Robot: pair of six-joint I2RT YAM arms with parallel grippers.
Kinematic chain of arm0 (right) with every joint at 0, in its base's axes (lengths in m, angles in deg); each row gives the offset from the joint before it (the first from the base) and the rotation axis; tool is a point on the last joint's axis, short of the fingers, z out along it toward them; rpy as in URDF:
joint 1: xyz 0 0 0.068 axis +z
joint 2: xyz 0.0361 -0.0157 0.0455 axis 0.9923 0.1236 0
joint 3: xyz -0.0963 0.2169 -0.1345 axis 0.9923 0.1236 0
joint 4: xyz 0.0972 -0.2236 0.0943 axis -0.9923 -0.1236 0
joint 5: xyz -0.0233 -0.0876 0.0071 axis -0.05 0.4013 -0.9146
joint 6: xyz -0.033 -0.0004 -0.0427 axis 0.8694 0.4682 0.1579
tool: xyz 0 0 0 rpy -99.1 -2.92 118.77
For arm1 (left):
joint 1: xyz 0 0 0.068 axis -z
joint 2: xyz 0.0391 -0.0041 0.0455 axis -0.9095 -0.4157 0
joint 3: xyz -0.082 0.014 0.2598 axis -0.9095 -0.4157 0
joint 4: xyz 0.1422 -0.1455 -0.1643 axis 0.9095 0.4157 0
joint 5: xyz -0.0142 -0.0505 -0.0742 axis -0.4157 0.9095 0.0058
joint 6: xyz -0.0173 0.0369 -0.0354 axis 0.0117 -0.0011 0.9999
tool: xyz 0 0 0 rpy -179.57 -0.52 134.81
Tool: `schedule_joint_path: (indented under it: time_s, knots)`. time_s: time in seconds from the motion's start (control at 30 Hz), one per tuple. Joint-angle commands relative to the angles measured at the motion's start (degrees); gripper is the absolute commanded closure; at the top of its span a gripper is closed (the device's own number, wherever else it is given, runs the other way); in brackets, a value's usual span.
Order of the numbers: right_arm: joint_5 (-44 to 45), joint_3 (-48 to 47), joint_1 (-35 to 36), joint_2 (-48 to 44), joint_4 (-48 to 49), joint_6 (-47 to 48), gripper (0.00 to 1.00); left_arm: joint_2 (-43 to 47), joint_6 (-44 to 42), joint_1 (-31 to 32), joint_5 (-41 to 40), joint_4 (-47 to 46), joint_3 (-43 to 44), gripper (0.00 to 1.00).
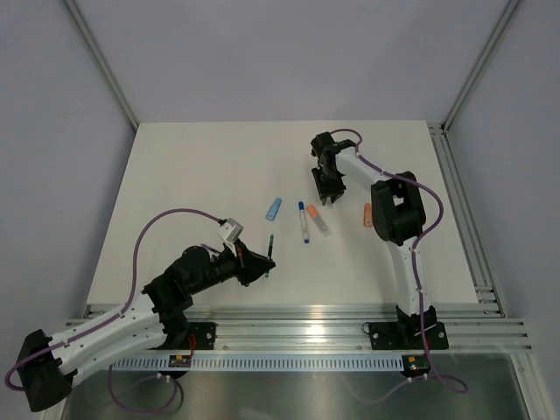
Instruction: Insert the pens into the pen caps
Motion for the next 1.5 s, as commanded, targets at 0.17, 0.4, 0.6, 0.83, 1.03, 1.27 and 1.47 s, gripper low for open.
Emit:
schedule_joint_path:
  time_s: [0.17, 0.4, 0.6, 0.83, 1.03, 1.27, 1.47]
  knots:
    - [1.74, -4.88, 1.06, 2.16, -3.75, -0.87, 0.73, 0.68, -1.16, 0.15, 0.28, -4.16, -0.16, 1.00]
    - [3.76, -3.91, 1.32, 2.15, -3.75, -1.32, 0.66, 0.07, -1.25, 0.15, 0.19, -4.34, 0.01, 1.00]
    - [5.16, -4.44, 1.24, 3.38, -3.75, -1.14, 0.78, -0.11, -1.51, 0.15, -0.25, -4.16, 0.10, 1.00]
    - [5.96, -1.37, 1.24, -0.46, 0.19, -1.49, 1.00, -1.07, -1.25, 0.15, -0.07, -4.34, 0.63, 1.00]
    - [1.22, 9.87, 1.32, -15.14, 11.96, -5.26, 1.00, -2.13, -0.11, 0.15, 0.02, -4.86, 0.81, 1.00]
    - [-4.85, 32.60, 5.61, -34.74, 27.24, -12.47, 1.00, -5.55, 1.65, 0.15, 1.86, -6.71, 1.25, 1.00]
    - [-7.40, 53.34, 16.50, -52.14, 43.48, -24.32, 1.00, -5.12, 3.05, 0.24, 1.95, -7.06, -1.12, 1.00]
